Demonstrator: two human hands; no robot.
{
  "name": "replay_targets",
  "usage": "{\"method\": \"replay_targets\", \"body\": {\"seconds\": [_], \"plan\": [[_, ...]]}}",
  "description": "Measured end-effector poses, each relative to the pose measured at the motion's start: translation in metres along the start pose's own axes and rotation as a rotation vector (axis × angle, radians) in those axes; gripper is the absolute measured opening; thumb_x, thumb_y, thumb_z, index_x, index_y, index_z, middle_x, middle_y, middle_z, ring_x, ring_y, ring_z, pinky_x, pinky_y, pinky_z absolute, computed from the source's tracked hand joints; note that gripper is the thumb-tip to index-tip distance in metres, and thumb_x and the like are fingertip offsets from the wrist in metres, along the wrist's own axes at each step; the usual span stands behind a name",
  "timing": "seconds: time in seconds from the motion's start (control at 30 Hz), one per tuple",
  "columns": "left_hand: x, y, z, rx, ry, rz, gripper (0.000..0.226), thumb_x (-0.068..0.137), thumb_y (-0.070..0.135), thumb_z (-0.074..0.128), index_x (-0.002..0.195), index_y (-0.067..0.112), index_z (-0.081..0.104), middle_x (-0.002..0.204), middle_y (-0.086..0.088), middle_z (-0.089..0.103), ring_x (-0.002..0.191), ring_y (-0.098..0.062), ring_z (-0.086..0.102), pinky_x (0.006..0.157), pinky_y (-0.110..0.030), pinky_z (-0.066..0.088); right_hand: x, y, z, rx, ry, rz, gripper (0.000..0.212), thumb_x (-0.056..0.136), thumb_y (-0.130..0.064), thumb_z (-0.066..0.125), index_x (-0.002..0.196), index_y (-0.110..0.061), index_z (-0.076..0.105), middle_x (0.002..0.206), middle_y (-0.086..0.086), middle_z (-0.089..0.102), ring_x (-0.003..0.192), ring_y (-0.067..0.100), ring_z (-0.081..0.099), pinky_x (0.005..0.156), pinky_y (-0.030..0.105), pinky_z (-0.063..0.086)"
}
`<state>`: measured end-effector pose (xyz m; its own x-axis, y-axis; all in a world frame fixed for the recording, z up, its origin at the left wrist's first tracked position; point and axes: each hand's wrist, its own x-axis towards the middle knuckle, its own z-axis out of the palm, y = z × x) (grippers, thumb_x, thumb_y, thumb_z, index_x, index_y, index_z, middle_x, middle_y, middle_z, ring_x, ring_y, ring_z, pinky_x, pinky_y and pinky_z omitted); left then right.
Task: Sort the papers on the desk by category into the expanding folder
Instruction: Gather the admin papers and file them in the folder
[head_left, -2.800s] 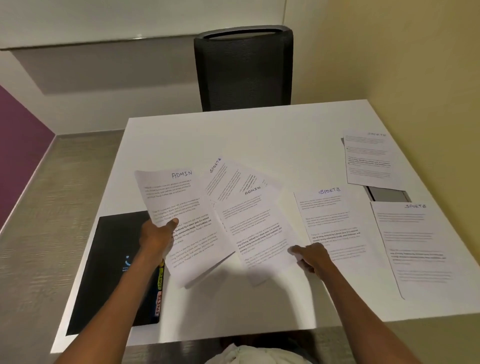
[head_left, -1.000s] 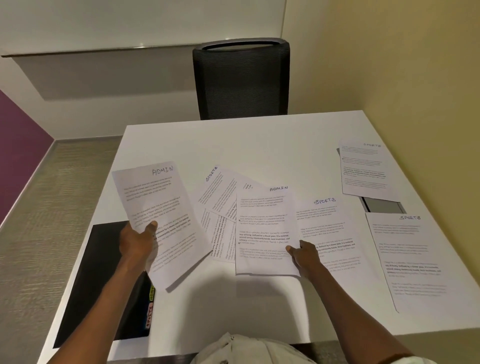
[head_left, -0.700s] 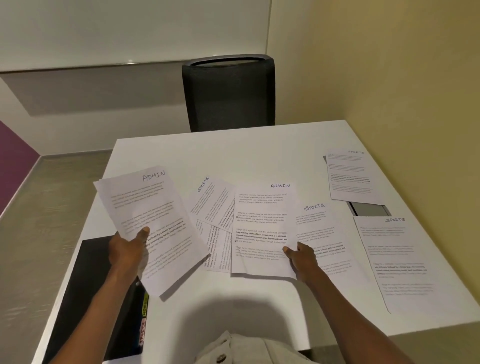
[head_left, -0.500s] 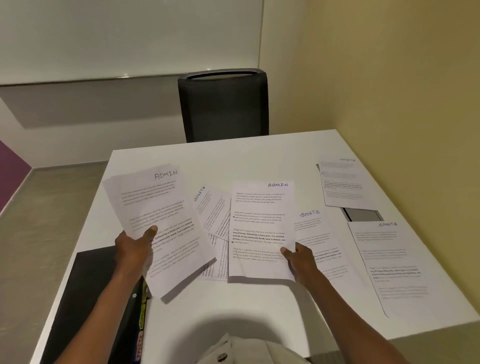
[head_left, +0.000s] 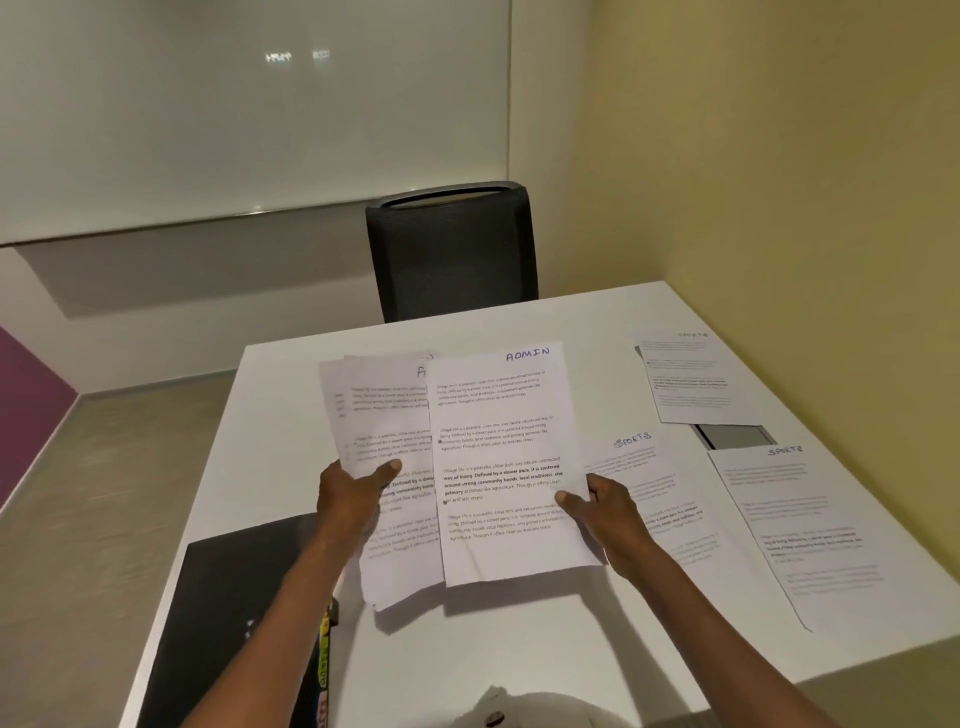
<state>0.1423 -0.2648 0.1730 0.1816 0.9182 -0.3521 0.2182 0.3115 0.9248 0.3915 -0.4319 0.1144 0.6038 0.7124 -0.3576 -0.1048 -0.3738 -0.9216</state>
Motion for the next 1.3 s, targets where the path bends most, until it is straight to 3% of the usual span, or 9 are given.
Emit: {"method": "replay_targets", "body": {"seconds": [0.07,0.17,0.27,0.37,0.57,0.67,0.77,0.9,1.3], "plan": [[-0.001,-0.002,0.004,-0.027,-0.061,-0.028,0.028,0.084,0.011,0.077,0.109,0.014,0.064,0.096,-0.002,0.073,0.080,-0.019,0.071,0.066,-0.028,0.058,-0.003,0.005,0.003,-0.036,-0.015,-0.002,0.047,0.075,-0.022,0.076,0.100,0.012,0.056,0.100,0.026,0.065,0.082,0.035,0.068,0.080,0.039,0.055],[-0.003,-0.005,0.010,-0.039,-0.145,-0.073,0.032,0.081,0.013,0.081,0.110,0.014,0.067,0.101,-0.005,0.076,0.087,-0.026,0.074,0.083,-0.045,0.059,-0.015,-0.002,0.005,-0.003,-0.065,0.020,0.039,0.077,-0.020,0.079,0.104,0.003,0.063,0.101,0.010,0.072,0.087,0.017,0.066,0.071,0.025,0.050],[-0.008,-0.009,0.017,-0.057,-0.222,-0.101,0.044,0.077,0.015,0.084,0.117,0.012,0.066,0.107,-0.008,0.075,0.095,-0.027,0.073,0.091,-0.049,0.055,-0.012,-0.004,-0.001,0.077,-0.134,0.028,0.074,0.071,-0.034,0.086,0.129,0.000,0.054,0.122,0.009,0.067,0.103,0.017,0.068,0.074,0.020,0.053],[-0.014,-0.010,0.025,-0.050,-0.309,-0.100,0.038,0.082,0.015,0.079,0.118,0.012,0.066,0.107,-0.008,0.075,0.096,-0.026,0.073,0.089,-0.048,0.057,-0.008,-0.016,-0.008,0.254,-0.186,0.066,0.065,0.080,-0.014,0.079,0.130,0.011,0.047,0.113,0.018,0.070,0.096,0.019,0.072,0.069,0.018,0.057],[-0.019,-0.003,0.052,0.027,-0.301,-0.133,0.050,0.091,0.059,0.055,0.117,0.018,0.068,0.107,-0.007,0.075,0.097,-0.024,0.073,0.092,-0.044,0.056,0.005,-0.030,-0.003,0.276,-0.288,0.056,0.046,0.078,0.003,0.075,0.122,0.000,0.062,0.118,0.013,0.070,0.111,0.026,0.066,0.104,0.042,0.046],[-0.016,0.005,0.068,-0.066,-0.293,-0.196,0.061,0.086,0.079,0.033,0.112,0.035,0.065,0.110,0.002,0.074,0.102,-0.025,0.070,0.094,-0.045,0.055,0.008,-0.038,0.002,0.259,-0.168,0.015,0.041,0.075,0.009,0.075,0.112,-0.005,0.067,0.108,0.012,0.073,0.098,0.021,0.072,0.088,0.033,0.057],[-0.019,0.017,0.080,-0.082,-0.263,0.010,0.037,0.091,0.053,0.058,0.115,0.026,0.066,0.106,0.013,0.073,0.104,-0.015,0.069,0.100,-0.039,0.051,0.011,-0.055,-0.003,0.161,-0.039,-0.101,0.032,0.077,0.001,0.077,0.105,-0.009,0.068,0.087,-0.003,0.072,0.067,-0.002,0.069,0.056,0.011,0.050],[-0.018,0.025,0.088,0.085,-0.123,0.268,0.025,0.082,0.024,0.079,0.104,0.027,0.067,0.093,0.016,0.074,0.083,0.006,0.069,0.082,-0.027,0.055,0.021,-0.065,-0.015,0.092,0.010,-0.246,0.034,0.074,-0.013,0.083,0.103,-0.016,0.066,0.088,-0.009,0.070,0.072,-0.006,0.065,0.061,0.010,0.050],[-0.048,-0.066,0.111,0.082,0.017,0.035,0.059,0.065,0.022,0.092,0.117,0.020,0.066,0.105,0.005,0.073,0.098,-0.011,0.069,0.078,-0.026,0.056,0.025,0.010,-0.023,0.053,-0.203,-0.064,0.047,0.069,-0.013,0.086,0.112,-0.018,0.068,0.100,-0.004,0.075,0.091,0.012,0.071,0.072,0.022,0.057]]}}
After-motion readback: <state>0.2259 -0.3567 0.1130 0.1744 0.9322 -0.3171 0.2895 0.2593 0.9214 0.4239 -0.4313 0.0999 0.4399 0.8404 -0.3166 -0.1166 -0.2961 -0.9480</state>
